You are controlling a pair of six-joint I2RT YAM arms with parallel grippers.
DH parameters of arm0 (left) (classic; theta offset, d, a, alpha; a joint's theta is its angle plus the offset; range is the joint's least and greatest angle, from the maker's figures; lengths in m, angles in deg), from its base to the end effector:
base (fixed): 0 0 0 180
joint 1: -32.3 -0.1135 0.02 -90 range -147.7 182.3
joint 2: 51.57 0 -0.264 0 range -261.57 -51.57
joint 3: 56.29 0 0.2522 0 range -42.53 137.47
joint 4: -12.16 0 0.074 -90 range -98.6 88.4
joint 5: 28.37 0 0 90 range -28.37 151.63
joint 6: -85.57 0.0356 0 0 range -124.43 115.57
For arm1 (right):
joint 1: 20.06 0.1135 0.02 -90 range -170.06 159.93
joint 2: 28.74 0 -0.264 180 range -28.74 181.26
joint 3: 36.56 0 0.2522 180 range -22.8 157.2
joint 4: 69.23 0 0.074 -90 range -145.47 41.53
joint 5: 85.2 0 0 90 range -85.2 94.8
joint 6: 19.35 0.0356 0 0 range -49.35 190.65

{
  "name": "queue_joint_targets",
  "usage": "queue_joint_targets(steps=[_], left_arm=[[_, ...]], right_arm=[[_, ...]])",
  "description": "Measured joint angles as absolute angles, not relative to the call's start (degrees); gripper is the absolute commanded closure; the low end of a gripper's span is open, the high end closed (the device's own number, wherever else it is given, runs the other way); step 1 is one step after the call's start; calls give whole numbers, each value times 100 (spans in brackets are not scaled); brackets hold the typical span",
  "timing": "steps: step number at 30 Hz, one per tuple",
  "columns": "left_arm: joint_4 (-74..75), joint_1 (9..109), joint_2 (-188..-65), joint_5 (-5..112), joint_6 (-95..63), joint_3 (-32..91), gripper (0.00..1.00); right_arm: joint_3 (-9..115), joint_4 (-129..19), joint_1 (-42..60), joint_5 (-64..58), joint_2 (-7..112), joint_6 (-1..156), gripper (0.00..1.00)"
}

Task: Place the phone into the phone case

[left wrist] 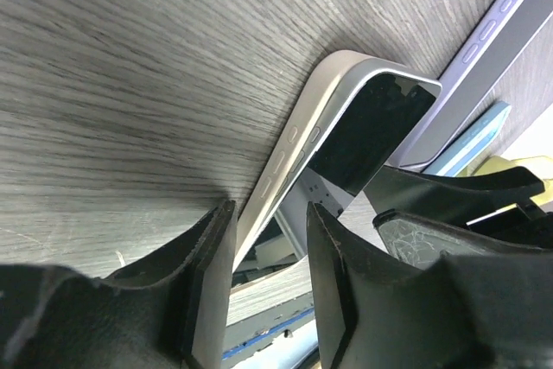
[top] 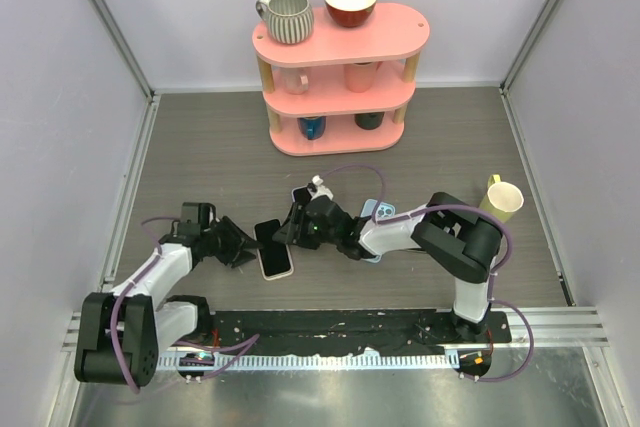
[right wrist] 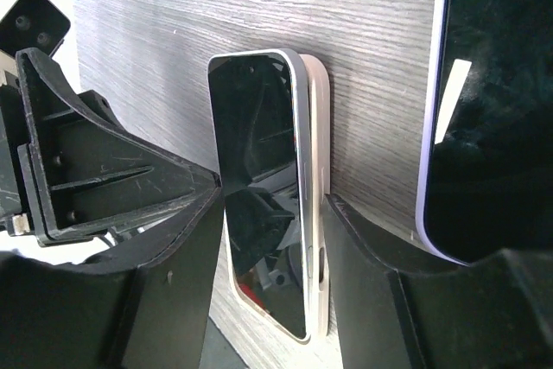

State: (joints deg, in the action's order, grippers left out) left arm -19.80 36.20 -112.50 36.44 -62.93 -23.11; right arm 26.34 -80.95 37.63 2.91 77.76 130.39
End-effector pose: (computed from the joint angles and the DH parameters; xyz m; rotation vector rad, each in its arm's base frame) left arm 0.1671 -0.0266 0.1351 -1.1217 2.5384 -0.9178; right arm 0.1971 0.3139 0.1348 0.0209 2.3921 1.1565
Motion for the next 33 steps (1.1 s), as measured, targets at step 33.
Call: queue_joint_targets(steps=[33], left_arm=[[-1140,3515,-11667,3072,-6579,-2626,84]], right_arm=[[1990,-10009,3319,-1130,8093,12602,42]])
